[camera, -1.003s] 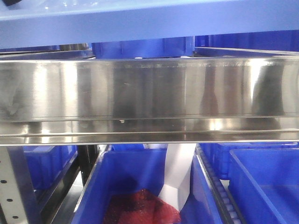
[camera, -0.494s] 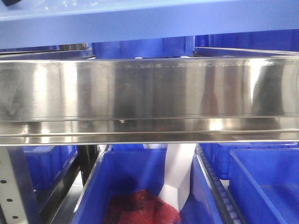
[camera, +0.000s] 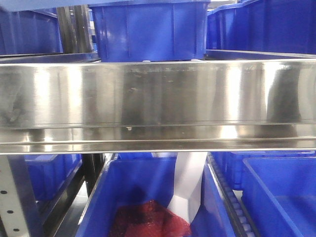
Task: Grab blue tray and place on right shelf
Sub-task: 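Lower the held tray onto the roller shelf with both grippers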
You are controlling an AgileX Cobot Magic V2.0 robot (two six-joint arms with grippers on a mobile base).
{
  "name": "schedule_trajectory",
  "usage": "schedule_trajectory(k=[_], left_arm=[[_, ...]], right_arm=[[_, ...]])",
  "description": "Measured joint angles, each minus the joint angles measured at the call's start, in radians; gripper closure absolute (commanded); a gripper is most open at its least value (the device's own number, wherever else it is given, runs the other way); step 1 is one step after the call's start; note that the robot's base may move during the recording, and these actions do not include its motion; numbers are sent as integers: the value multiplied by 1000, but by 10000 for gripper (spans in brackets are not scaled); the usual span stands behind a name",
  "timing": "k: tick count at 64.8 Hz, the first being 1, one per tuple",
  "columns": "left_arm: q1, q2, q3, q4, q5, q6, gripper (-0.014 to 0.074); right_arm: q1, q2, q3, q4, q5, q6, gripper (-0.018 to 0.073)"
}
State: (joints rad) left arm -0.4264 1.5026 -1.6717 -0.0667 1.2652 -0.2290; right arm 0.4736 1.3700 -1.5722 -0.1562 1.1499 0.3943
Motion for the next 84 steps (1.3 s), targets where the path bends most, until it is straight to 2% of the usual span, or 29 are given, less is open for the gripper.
schedule_trajectory(k=[14,29,34,38,47,49,54,68,75,84], left_arm=[[33,134,-41,-9,-30,5,645],[37,229,-42,17,-64,6,624],[37,249,-42,24,-69,7,558],[37,261,-42,26,-71,10,467],[37,276,-42,15,-88,24,159],[37,277,-42,8,-92,24,99],[35,277,-42,-4,-102,26,5],[33,277,-60,-11,-109,26,44],[33,262,-63,-11,-109,36,95],[14,175,-31,3,-123,52,252]], right_arm=[[-68,178,-88,25,-20,-32,503],[-76,332,-94,22,-38,-38,477],[-80,366,-94,21,-42,-38,377],[-80,384,-94,21,-45,-38,234],[-78,398,-94,25,-53,-57,-69],[-76,398,-94,32,-56,-62,-92],[-70,398,-98,44,-63,-66,-70],[-69,372,-112,49,-70,-68,-53],[-69,320,-112,49,-70,-68,47],[-69,215,-87,50,-79,-74,292]])
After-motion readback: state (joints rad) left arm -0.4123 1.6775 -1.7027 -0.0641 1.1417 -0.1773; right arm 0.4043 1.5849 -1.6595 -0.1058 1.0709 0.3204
